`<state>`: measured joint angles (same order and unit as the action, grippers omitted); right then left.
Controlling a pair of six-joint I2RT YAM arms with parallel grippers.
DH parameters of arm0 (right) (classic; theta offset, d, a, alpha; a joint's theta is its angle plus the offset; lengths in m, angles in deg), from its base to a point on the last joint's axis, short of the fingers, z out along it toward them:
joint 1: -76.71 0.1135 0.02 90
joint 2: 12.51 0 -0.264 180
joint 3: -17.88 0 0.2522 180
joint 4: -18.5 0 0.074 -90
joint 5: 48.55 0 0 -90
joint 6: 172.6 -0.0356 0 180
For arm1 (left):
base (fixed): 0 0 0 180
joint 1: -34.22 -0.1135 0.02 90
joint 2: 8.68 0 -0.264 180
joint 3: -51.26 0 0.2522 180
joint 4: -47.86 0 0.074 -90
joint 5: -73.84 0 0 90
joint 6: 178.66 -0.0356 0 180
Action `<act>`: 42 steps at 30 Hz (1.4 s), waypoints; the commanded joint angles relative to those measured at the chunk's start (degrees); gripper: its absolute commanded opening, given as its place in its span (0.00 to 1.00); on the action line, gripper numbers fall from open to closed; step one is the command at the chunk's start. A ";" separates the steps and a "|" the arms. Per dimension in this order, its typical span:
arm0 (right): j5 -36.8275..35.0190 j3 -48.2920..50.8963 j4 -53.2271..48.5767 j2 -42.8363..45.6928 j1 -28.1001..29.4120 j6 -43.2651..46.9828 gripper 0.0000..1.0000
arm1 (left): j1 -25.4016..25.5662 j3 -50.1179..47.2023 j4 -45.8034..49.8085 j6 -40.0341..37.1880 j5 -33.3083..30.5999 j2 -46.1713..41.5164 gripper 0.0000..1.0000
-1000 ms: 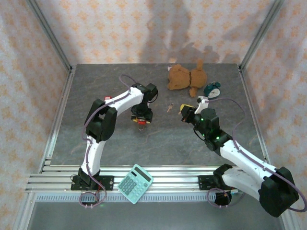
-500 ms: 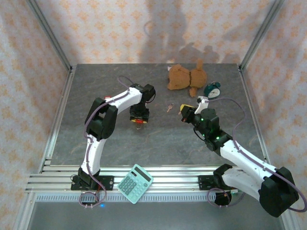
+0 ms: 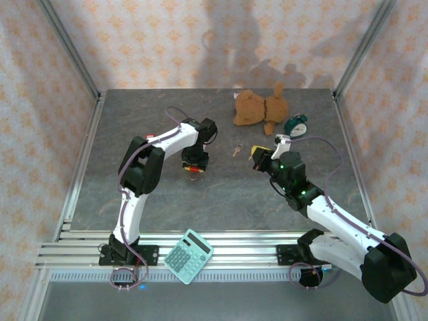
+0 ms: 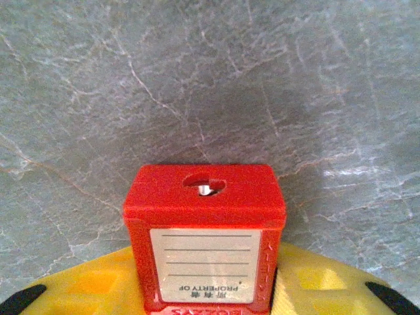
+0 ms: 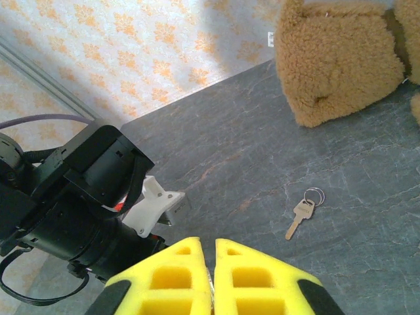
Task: Unlock with the key
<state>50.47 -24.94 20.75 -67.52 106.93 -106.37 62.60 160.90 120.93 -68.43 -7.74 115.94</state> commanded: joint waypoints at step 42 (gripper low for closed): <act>2.92 -9.17 -11.14 -1.06 0.30 2.90 0.06 | -0.43 -1.67 -2.34 -6.25 -10.10 -0.37 0.39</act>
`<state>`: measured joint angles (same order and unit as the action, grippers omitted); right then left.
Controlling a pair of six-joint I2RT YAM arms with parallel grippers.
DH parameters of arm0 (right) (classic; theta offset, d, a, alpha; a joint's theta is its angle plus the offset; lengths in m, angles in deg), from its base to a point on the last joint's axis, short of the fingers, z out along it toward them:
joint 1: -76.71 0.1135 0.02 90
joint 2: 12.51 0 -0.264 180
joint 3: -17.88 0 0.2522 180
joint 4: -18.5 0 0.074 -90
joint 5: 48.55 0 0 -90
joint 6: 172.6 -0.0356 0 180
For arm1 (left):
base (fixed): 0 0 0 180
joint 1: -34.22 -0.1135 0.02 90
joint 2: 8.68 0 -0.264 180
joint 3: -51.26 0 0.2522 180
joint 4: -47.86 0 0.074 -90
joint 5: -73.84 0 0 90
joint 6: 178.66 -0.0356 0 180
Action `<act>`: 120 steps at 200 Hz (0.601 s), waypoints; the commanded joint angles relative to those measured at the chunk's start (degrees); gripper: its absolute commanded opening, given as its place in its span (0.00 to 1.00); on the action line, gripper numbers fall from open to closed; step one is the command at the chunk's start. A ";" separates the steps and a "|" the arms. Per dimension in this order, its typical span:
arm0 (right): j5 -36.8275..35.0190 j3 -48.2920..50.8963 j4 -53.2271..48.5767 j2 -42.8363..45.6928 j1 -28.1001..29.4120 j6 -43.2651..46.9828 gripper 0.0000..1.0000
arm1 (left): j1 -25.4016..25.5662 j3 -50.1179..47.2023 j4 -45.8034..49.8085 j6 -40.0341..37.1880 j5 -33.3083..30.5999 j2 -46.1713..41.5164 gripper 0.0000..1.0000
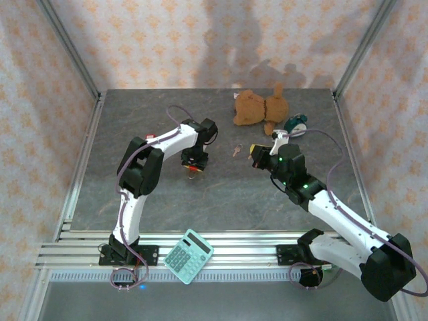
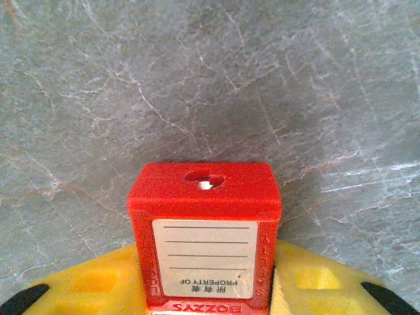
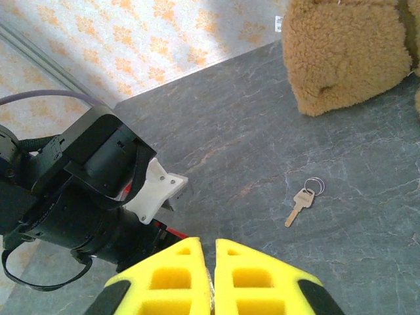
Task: Unlock with the key
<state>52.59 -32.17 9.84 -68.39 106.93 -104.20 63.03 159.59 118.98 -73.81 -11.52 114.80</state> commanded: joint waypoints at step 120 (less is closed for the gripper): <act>3.02 -4.16 0.43 -3.42 0.68 -0.83 0.06 | 4.44 -26.72 -33.20 -1.93 0.95 -29.36 0.38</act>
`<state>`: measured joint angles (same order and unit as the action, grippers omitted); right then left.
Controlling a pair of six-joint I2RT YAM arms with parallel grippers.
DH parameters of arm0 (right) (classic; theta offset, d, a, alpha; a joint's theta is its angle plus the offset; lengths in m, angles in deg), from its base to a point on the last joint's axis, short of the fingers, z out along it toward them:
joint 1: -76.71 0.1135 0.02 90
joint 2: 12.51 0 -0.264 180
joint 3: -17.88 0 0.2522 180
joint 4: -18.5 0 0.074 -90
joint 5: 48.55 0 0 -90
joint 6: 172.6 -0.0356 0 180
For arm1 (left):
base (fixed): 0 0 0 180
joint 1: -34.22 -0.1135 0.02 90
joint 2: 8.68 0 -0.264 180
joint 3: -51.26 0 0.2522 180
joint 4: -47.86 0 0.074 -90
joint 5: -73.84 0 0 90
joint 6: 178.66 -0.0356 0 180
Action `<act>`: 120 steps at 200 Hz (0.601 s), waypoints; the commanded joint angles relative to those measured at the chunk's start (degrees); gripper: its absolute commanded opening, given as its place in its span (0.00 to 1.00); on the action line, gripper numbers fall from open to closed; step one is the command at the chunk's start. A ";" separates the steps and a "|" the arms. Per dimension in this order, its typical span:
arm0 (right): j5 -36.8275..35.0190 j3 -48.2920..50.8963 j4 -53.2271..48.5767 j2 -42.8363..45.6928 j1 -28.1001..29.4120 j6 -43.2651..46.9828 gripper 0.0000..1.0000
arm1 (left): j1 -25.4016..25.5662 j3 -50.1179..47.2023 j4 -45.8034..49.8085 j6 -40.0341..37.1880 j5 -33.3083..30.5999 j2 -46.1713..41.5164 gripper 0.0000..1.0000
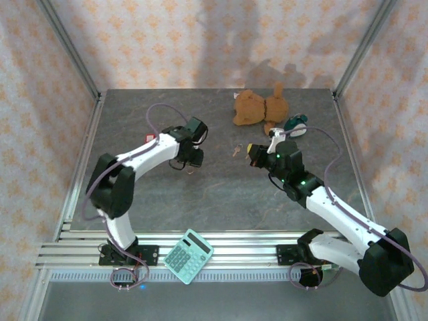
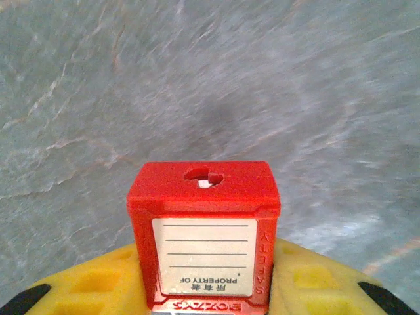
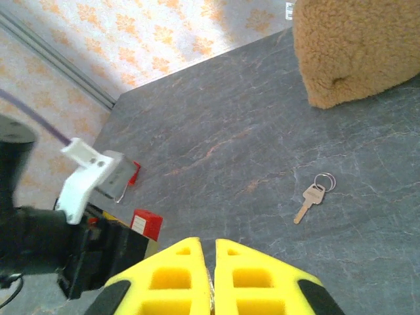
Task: Unlock with the key
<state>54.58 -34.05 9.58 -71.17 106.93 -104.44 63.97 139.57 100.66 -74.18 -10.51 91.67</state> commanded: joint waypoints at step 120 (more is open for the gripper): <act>-6.04 -6.61 -2.28 0.44 7.68 -5.97 0.06 | 25.17 -28.57 -52.39 -16.06 -26.00 -21.87 0.37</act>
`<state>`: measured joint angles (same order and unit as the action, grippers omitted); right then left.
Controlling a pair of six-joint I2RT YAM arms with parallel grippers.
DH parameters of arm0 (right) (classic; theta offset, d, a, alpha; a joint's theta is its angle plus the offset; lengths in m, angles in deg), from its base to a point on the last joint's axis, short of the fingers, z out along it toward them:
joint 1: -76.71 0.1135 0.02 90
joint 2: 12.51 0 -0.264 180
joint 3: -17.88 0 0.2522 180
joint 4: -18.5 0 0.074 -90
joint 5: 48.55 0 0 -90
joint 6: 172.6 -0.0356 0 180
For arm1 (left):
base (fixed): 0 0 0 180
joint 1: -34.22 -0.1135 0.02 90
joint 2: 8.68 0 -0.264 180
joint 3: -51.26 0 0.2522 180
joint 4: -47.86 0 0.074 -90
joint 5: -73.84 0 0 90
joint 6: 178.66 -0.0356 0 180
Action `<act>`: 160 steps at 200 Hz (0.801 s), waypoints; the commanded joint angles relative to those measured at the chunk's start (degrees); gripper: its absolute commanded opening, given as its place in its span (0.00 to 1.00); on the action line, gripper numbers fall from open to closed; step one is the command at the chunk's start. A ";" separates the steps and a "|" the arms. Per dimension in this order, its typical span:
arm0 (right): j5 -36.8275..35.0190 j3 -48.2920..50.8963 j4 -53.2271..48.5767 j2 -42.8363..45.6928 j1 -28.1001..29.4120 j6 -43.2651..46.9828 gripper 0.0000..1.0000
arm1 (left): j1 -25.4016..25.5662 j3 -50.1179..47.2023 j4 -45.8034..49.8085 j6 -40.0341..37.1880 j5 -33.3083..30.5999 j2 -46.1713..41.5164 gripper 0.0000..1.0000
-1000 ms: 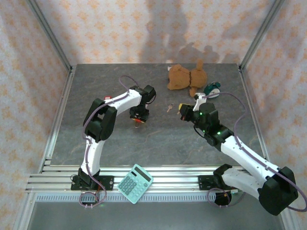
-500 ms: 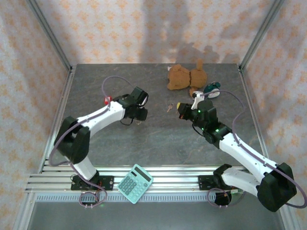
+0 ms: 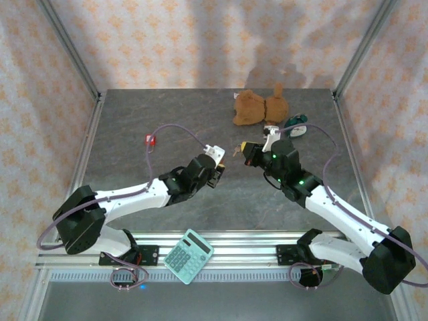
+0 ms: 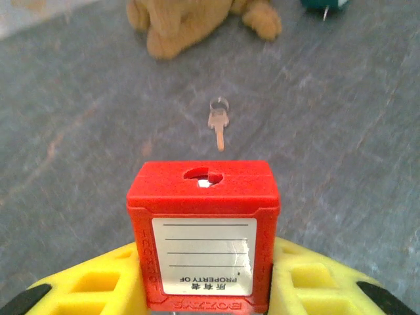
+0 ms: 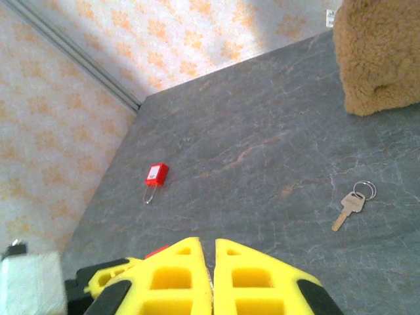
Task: Unlock with the key
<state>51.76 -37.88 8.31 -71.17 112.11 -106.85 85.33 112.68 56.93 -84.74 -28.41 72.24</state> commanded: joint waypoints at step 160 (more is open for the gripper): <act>1.14 -3.09 1.77 -2.42 5.30 -6.70 0.06 | 8.78 -2.53 -10.24 -10.25 -9.99 -2.48 0.32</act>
<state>50.99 -39.52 8.20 -73.55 117.29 -113.05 93.50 109.62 49.32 -93.35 -36.37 69.66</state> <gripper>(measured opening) 0.065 0.354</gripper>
